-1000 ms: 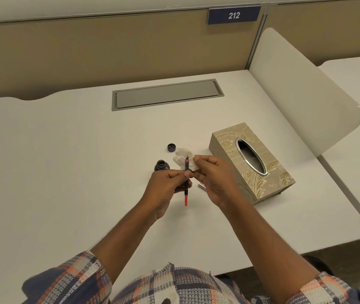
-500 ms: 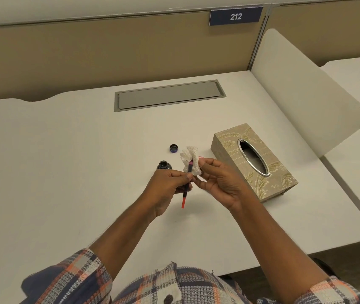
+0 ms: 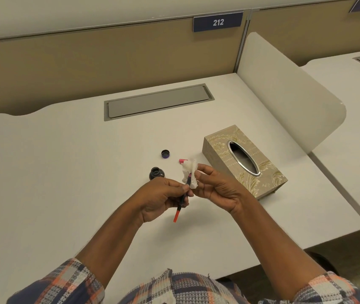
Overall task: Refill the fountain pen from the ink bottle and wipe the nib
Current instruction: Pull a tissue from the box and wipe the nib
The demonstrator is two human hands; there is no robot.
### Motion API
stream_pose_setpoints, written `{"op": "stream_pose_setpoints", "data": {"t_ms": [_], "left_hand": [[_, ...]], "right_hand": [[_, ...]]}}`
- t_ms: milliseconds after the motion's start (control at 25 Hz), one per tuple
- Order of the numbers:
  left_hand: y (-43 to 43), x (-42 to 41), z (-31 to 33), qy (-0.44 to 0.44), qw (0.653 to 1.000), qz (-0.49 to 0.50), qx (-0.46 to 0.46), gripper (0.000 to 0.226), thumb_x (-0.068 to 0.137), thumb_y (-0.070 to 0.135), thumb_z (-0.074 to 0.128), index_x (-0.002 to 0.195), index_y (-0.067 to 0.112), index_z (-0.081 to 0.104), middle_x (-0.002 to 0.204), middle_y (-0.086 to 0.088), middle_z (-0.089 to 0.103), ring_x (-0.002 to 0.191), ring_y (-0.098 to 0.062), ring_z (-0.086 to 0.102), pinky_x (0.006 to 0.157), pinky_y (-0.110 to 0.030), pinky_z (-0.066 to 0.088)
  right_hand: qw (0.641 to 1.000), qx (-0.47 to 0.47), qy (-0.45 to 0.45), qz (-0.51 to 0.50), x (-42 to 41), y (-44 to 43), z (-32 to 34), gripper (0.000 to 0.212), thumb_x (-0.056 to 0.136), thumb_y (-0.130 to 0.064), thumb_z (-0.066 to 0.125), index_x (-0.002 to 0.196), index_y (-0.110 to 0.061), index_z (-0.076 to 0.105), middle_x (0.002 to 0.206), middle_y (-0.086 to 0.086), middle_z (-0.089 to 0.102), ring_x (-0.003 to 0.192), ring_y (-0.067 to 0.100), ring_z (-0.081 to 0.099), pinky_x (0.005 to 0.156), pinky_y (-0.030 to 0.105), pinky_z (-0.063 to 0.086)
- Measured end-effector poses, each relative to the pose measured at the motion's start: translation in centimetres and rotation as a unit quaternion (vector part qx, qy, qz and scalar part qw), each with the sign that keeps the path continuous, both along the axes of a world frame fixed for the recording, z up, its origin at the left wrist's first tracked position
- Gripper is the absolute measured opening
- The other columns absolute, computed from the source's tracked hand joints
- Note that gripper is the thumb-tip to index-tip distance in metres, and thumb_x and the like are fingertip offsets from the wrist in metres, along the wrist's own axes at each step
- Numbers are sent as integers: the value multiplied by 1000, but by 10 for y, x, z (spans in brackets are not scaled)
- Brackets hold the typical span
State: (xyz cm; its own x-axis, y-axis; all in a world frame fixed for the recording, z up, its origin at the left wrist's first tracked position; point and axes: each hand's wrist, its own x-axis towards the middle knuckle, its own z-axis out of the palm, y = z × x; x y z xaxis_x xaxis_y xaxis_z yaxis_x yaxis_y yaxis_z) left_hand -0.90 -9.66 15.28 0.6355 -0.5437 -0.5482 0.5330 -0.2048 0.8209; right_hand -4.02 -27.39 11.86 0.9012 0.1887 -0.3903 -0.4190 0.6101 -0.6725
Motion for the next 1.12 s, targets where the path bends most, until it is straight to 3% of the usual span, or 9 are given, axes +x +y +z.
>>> {"op": "stream_pose_setpoints", "data": {"t_ms": [200, 320, 560, 640, 800, 920, 1120], "left_hand": [[-1, 2, 1, -46, 996, -19, 71, 16, 86, 6, 61, 74, 1, 71, 67, -9, 67, 61, -20, 63, 65, -27, 54], [-3, 3, 3, -50, 995, -19, 82, 15, 86, 6, 62, 75, 0, 70, 64, -7, 67, 61, -21, 62, 62, -25, 53], [0, 6, 6, 142, 986, -42, -72, 19, 91, 0, 46, 79, -6, 61, 66, -9, 59, 60, -18, 55, 76, -36, 56], [0, 4, 2, 160, 983, -26, -85, 17, 90, -1, 46, 83, -6, 60, 68, -9, 59, 59, -17, 54, 76, -36, 55], [0, 7, -3, 83, 996, -20, -15, 16, 89, 2, 54, 81, -6, 66, 69, -10, 64, 62, -18, 59, 79, -36, 55], [-3, 6, -3, -16, 998, -5, 65, 13, 84, 5, 63, 81, -4, 71, 66, -7, 68, 60, -17, 64, 69, -26, 56], [-14, -3, -2, -161, 967, 52, 188, 12, 77, 14, 73, 80, 3, 75, 65, -6, 69, 62, -17, 65, 63, -22, 54]], "right_hand": [[999, -54, -5, -3, -3, 4, 3, 17, 84, -4, 62, 96, -8, 72, 87, 7, 76, 78, 17, 72, 72, 29, 58], [999, -45, -8, -11, -4, 5, 4, 27, 90, 0, 55, 114, -9, 65, 93, 5, 76, 81, 16, 73, 74, 30, 59], [999, 28, -41, -11, -8, 10, 6, 33, 79, -9, 58, 112, -7, 62, 89, 4, 76, 80, 13, 71, 74, 29, 59], [999, 23, -46, -15, -8, 10, 6, 30, 78, -6, 58, 108, -6, 63, 89, 6, 76, 80, 15, 72, 72, 28, 58], [998, -21, -21, -63, -4, 12, 3, 18, 82, 2, 58, 97, -3, 66, 83, 9, 76, 74, 19, 72, 66, 29, 59], [993, -65, -9, -94, -2, 15, -1, 15, 87, 6, 56, 95, -1, 66, 82, 10, 75, 72, 20, 73, 65, 31, 59], [987, -85, -9, -133, 0, 20, -1, 16, 87, 7, 56, 90, -2, 69, 83, 11, 74, 71, 20, 72, 66, 30, 60]]}}
